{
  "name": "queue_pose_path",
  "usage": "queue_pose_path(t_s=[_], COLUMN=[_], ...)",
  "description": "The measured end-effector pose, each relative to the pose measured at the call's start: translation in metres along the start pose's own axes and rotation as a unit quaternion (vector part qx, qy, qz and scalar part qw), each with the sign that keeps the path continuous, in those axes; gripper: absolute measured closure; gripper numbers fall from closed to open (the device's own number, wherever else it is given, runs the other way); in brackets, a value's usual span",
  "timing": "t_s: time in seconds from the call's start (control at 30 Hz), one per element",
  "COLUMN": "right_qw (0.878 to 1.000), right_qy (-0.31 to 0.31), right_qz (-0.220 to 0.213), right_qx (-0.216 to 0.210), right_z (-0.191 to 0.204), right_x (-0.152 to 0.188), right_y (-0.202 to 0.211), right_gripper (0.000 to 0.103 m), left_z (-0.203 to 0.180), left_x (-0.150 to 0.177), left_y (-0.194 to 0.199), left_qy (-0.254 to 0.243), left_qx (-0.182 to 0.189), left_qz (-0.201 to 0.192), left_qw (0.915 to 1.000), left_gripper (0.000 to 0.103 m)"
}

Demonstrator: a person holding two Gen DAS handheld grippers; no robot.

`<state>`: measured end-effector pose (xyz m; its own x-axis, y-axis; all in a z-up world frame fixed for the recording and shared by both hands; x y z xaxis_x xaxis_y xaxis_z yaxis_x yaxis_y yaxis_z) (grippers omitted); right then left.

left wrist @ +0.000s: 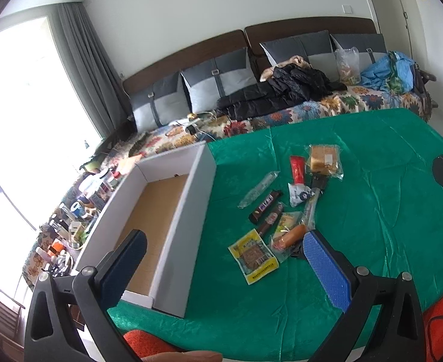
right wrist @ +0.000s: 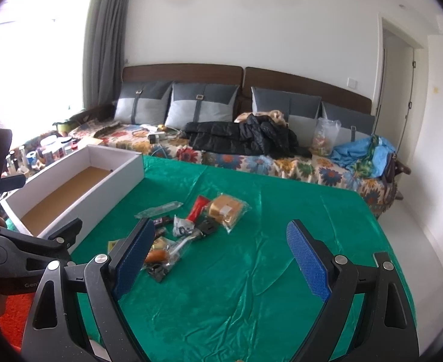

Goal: Organize snacks

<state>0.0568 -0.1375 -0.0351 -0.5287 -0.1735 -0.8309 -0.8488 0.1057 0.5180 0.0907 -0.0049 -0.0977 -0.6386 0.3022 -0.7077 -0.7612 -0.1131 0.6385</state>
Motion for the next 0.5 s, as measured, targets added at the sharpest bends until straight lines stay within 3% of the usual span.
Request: queue_pose_path(t_s=[0.13, 0.27, 0.4, 0.5], right_qw=[1.000, 0.999, 0.991, 0.980], right_qy=[-0.001, 0.006, -0.018, -0.035], right_qz=[0.017, 0.044, 0.134, 0.194], right_qx=[0.007, 0.013, 0.013, 0.018], right_z=[-0.006, -0.009, -0.019, -0.027], right_x=[0.009, 0.032, 0.093, 0.143], right_y=[-0.010, -0.033, -0.080, -0.105], right_gripper=[0.012, 0.012, 0.012, 0.012], left_z=[-0.010, -0.029, -0.049, -0.054], left_x=[0.026, 0.075, 0.131, 0.152], left_y=[-0.040, -0.096, -0.142, -0.158], left_qy=[0.020, 0.045, 0.080, 0.081], left_qx=[0.045, 0.078, 0.112, 0.108], left_qz=[0.061, 0.132, 0.207, 0.219], left_qw=[0.9969, 0.9871, 0.9687, 0.9663], left_gripper=[0.000, 0.000, 0.001, 0.001])
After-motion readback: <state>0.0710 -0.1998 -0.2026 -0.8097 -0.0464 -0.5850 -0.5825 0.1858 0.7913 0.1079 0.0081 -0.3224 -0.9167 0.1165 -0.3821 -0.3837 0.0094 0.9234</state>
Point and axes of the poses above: each gripper's, at about its wrist camera, not at the fingertips, and y roughly against the way its jaws point, z to its left, x to its underside, the point moved 10 cm from there along -y, roughly the way its jaws point, and after that the axes turned 2 degrees about z, right-handed, at the moved point
